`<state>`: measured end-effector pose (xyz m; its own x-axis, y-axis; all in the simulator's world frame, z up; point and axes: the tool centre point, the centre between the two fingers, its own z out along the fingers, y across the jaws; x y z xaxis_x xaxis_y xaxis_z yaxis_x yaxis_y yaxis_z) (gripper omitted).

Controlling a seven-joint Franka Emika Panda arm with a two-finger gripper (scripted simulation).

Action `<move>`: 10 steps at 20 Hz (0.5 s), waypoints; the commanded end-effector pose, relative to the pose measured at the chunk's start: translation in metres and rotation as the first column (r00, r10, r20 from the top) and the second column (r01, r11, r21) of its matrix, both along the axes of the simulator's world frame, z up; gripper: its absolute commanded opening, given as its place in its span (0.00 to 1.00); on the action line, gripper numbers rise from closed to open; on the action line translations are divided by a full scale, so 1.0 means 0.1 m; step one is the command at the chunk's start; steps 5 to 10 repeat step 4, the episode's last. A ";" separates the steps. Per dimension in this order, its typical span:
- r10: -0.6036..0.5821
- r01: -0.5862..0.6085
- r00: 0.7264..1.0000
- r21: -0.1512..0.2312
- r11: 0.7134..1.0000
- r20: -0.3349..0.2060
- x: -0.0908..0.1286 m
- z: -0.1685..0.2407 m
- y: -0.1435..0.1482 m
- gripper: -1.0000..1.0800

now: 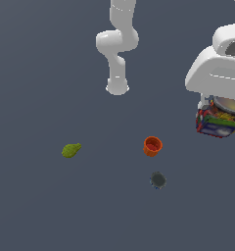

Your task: Pick up a designated object from a clutter of objects.

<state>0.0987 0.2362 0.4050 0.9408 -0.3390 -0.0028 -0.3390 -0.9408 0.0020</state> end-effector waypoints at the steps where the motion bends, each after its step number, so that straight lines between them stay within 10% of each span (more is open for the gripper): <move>1: 0.000 0.000 1.000 0.001 1.000 0.003 0.01 0.06 0.00 0.00; 10: 0.000 0.000 1.000 0.001 1.000 0.003 0.01 0.07 0.01 0.00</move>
